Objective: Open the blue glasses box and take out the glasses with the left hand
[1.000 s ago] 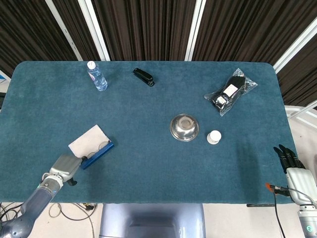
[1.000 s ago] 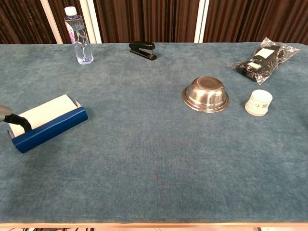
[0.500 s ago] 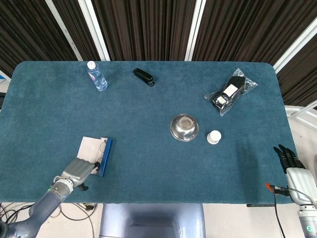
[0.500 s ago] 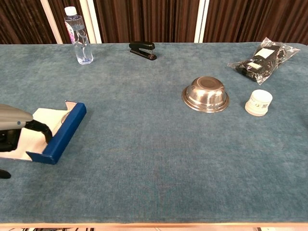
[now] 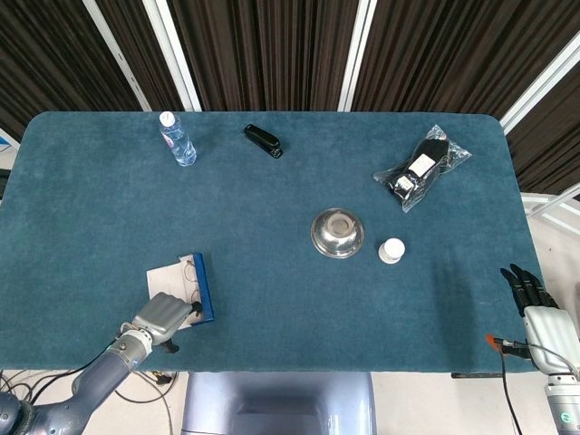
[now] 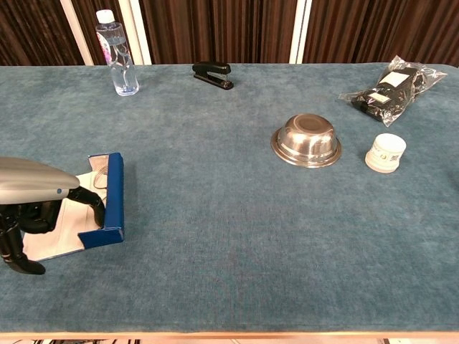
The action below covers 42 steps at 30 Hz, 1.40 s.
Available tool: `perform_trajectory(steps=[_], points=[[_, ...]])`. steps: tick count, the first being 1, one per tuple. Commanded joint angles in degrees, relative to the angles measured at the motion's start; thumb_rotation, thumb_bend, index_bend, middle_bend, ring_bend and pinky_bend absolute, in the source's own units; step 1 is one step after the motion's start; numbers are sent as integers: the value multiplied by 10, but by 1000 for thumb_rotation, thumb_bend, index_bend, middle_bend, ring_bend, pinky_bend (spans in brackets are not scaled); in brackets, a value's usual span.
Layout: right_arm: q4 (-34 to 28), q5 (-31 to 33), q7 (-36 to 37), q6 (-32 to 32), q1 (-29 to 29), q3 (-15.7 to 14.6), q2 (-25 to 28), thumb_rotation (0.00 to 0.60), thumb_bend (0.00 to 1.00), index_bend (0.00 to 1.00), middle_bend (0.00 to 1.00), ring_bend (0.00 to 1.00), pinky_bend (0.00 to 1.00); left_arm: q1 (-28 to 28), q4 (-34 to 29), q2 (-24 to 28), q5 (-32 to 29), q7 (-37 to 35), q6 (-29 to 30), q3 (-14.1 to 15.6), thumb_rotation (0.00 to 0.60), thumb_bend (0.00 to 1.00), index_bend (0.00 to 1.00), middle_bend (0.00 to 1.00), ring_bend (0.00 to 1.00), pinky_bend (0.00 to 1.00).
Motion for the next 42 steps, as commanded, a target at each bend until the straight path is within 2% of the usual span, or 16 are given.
perform_trajectory(steps=[1, 18, 42], points=[[0, 0, 0, 0, 0, 0, 0, 600, 112, 0, 0, 0, 212, -3, -2, -2, 0, 0, 2, 0, 600, 178, 232, 990, 908, 893], [0, 1, 1, 1, 0, 1, 0, 600, 113, 0, 0, 0, 212, -40, 3, -39, -44, 11, 16, -7, 600, 178, 232, 990, 908, 893], [0, 0, 4, 1, 0, 1, 1, 600, 112, 0, 0, 0, 212, -97, 78, -111, -131, 22, 40, -54, 600, 178, 225, 990, 908, 896]])
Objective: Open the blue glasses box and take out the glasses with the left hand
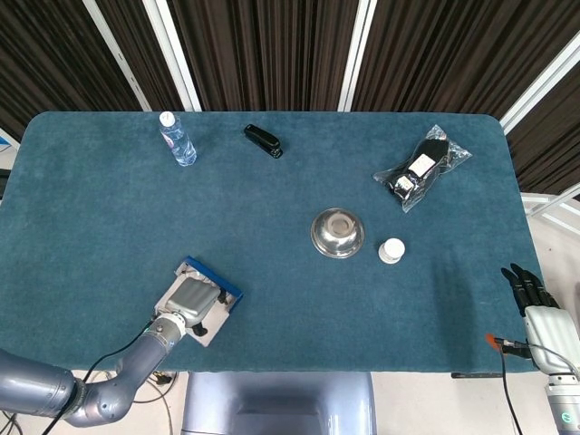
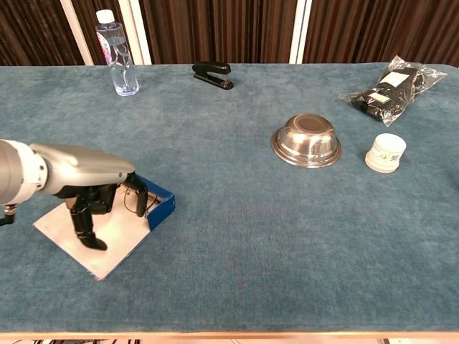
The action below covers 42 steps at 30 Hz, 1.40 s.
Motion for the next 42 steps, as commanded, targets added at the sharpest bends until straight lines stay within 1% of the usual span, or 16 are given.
perform_trajectory(steps=[1, 15, 25, 31, 35, 36, 39, 42], points=[[0, 0, 0, 0, 0, 0, 0, 600, 112, 0, 0, 0, 212, -6, 8, -7, -8, 0, 5, -5, 600, 178, 224, 990, 908, 897], [0, 0, 0, -1, 0, 0, 0, 600, 112, 0, 0, 0, 212, -15, 50, -32, -31, -5, 15, -21, 600, 178, 222, 990, 908, 897], [0, 0, 0, -1, 0, 0, 0, 600, 112, 0, 0, 0, 212, -19, 65, -39, -41, -8, 18, -34, 600, 178, 221, 989, 908, 897], [0, 0, 0, -1, 0, 0, 0, 600, 112, 0, 0, 0, 212, -19, 68, -40, -45, -9, 17, -35, 600, 178, 222, 988, 908, 897], [0, 0, 0, -1, 0, 0, 0, 600, 112, 0, 0, 0, 212, -14, 52, -27, -38, -17, 14, -32, 600, 178, 222, 986, 908, 898], [-1, 1, 1, -1, 0, 0, 0, 600, 112, 0, 0, 0, 212, -6, 29, -11, -25, -28, 18, -31, 600, 178, 222, 985, 908, 898], [0, 0, 1, -2, 0, 0, 1, 600, 112, 0, 0, 0, 212, 10, -6, 23, 8, -50, 24, -27, 600, 178, 222, 981, 908, 897], [0, 0, 1, -2, 0, -1, 1, 600, 112, 0, 0, 0, 212, 23, -26, 50, 34, -70, 30, -28, 600, 178, 222, 980, 908, 897]])
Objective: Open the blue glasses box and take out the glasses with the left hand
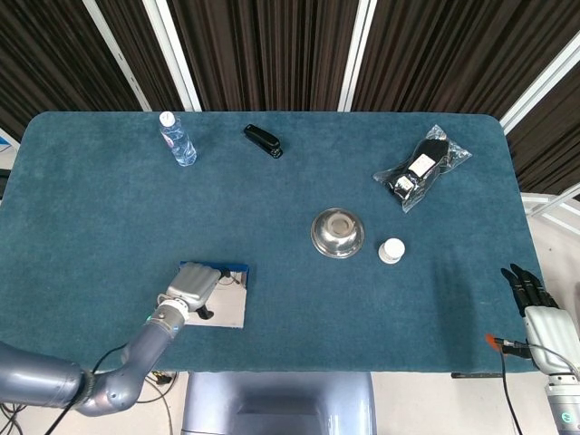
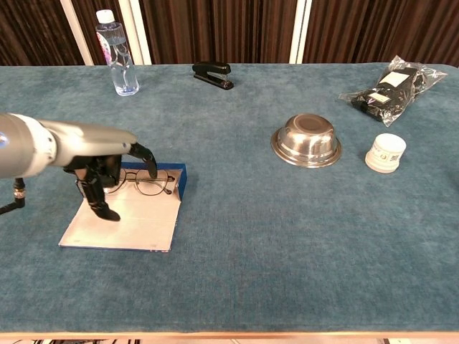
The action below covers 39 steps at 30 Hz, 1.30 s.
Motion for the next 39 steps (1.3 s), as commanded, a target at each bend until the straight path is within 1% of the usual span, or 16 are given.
perform_trajectory(steps=[1, 3, 5, 8, 11, 13, 18, 27, 39], points=[[0, 0, 0, 0, 0, 0, 0, 600, 112, 0, 0, 0, 212, 20, -28, 36, 35, -29, 8, 0, 600, 178, 222, 980, 908, 897], [-1, -1, -1, 0, 0, 0, 0, 600, 112, 0, 0, 0, 212, 26, -26, 45, 45, -41, 13, -5, 600, 178, 229, 984, 908, 898], [-1, -2, -2, 1, 0, 0, 0, 600, 113, 0, 0, 0, 212, 32, -12, 44, 52, -51, 28, -14, 600, 178, 246, 990, 912, 902], [-1, -2, -2, 2, 0, 0, 0, 600, 112, 0, 0, 0, 212, 35, 22, 25, 54, -49, 47, -23, 600, 178, 268, 999, 922, 914], [-1, -1, -2, 1, 0, 0, 0, 600, 112, 0, 0, 0, 212, 31, 58, -2, 36, -36, 54, -32, 600, 178, 285, 1000, 927, 922], [-1, 0, 0, 1, 0, 0, 0, 600, 112, 0, 0, 0, 212, 26, 82, -22, 22, -28, 52, -38, 600, 178, 307, 1000, 932, 927], [-1, 1, 3, -1, 0, 0, 1, 600, 112, 0, 0, 0, 212, 18, 115, -59, 0, -9, 45, -49, 600, 185, 361, 1000, 938, 934], [0, 3, 7, -3, 0, 0, 2, 600, 112, 0, 0, 0, 212, 14, 132, -80, -7, 7, 49, -58, 600, 276, 407, 1000, 943, 936], [-1, 4, 4, -4, 0, 0, 2, 600, 112, 0, 0, 0, 212, 19, 156, -90, -12, 10, 33, -66, 600, 283, 438, 1000, 945, 939]])
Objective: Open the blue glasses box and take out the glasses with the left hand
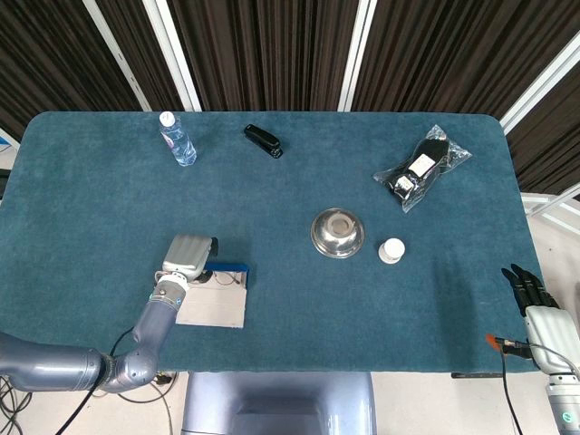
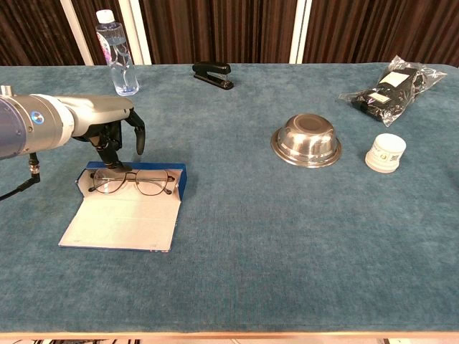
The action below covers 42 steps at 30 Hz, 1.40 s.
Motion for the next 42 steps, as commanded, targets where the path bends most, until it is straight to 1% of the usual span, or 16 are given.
perform_trajectory(steps=[1, 9, 18, 42], points=[[0, 0, 0, 0, 0, 0, 0, 600, 113, 0, 0, 0, 212, 1, 3, -3, 0, 0, -2, -2, 600, 286, 440, 1000, 945, 939], [0, 2, 1, -1, 0, 1, 0, 600, 112, 0, 0, 0, 212, 1, 7, -11, 2, 4, -4, -6, 600, 326, 444, 1000, 945, 939], [1, 0, 2, -1, 0, 0, 0, 600, 112, 0, 0, 0, 212, 4, 10, -14, -8, 6, -7, -13, 600, 325, 450, 1000, 945, 939], [1, 1, 2, -1, 0, 1, 0, 600, 112, 0, 0, 0, 212, 11, 14, -15, -10, 6, -15, -16, 600, 342, 462, 1000, 945, 939]])
